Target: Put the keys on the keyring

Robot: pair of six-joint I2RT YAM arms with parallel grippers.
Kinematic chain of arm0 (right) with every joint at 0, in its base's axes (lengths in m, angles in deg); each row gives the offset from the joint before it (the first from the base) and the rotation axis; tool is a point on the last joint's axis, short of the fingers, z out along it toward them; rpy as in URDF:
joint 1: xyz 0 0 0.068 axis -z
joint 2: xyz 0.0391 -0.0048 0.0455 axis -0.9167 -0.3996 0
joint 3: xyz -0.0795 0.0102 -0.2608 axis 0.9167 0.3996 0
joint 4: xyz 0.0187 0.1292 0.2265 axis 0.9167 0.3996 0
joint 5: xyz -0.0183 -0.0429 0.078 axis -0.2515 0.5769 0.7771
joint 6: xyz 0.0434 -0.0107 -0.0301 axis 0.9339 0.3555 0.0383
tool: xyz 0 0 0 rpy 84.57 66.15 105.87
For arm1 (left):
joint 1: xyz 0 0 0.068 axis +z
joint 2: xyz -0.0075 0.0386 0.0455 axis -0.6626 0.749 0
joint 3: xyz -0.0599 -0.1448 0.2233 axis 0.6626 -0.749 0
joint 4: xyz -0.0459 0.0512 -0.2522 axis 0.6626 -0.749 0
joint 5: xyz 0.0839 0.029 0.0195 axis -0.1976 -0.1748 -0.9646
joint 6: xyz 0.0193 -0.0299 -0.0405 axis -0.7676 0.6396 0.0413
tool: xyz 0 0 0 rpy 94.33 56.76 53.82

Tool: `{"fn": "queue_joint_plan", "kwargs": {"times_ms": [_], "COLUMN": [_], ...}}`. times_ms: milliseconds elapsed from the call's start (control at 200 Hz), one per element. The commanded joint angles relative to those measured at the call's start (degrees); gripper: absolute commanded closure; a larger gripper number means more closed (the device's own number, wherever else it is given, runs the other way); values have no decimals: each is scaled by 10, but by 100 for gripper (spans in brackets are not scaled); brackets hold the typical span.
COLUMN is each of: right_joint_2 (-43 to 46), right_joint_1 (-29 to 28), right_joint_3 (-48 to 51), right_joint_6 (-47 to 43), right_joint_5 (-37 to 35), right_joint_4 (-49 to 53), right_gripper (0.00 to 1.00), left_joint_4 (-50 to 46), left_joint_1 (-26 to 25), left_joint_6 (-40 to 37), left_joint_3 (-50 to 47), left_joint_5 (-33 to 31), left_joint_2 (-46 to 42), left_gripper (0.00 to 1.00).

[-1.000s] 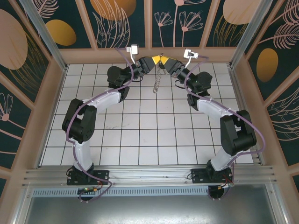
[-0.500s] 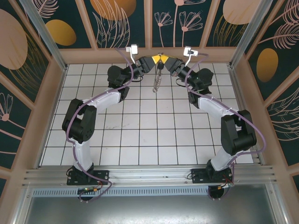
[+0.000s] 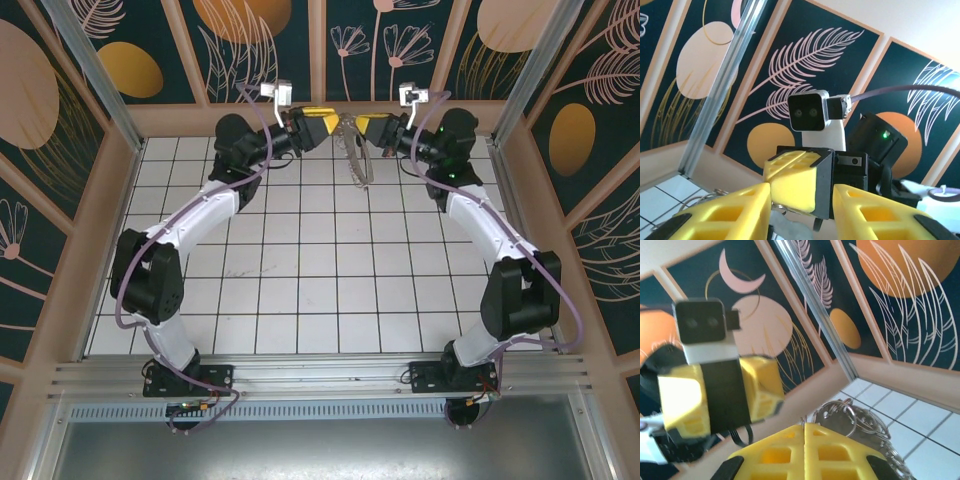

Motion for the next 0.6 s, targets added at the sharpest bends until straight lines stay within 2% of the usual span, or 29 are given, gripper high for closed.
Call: {"fn": "queue_joint_plan", "kwargs": {"times_ms": [0, 180, 370, 596], "right_joint_2": [18, 5, 4, 3], "right_joint_1": [3, 12, 16, 20], "right_joint_3": [-63, -109, -125, -144], "right_joint_6": [-169, -274, -338, -397], "right_joint_5": [40, 45, 66, 93], "right_joint_4": [176, 295, 365, 439], "right_gripper": [100, 100, 100, 100], "left_joint_4": [-147, -304, -344, -456], "left_joint_1": [3, 4, 11, 11], "left_joint_6": [-124, -221, -250, -330], "left_joint_3": [54, 139, 159, 209], "left_joint_5": [50, 103, 131, 168], "left_joint_2": [-8, 26, 45, 80], "left_gripper": [61, 62, 62, 63]}}
